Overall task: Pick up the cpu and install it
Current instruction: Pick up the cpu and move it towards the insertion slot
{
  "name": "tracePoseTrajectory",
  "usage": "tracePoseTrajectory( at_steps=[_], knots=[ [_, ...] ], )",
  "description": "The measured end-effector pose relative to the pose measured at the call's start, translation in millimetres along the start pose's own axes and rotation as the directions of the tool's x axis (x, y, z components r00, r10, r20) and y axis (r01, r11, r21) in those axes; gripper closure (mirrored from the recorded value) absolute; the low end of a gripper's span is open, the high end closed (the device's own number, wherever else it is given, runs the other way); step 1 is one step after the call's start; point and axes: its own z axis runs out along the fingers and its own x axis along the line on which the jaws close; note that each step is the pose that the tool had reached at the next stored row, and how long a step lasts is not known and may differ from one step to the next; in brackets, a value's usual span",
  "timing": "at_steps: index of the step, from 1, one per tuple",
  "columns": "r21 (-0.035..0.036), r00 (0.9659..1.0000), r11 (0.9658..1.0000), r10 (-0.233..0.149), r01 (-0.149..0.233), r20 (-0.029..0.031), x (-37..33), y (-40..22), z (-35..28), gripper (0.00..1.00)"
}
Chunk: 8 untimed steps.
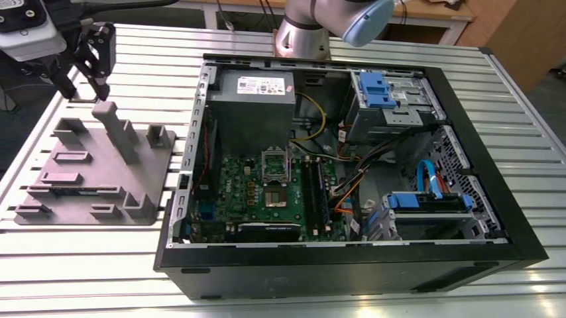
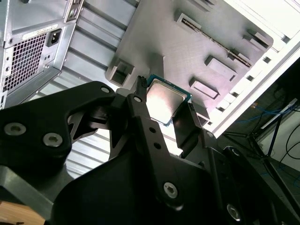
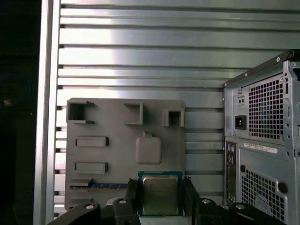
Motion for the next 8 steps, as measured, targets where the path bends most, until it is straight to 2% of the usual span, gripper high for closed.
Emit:
tracePoseTrajectory(
  at_steps=[8],
  knots=[
    [0.0000, 1.0000, 1.0000, 0.000, 0.000, 0.0000, -5.3, 0.1, 0.2, 0.53]
  ],
)
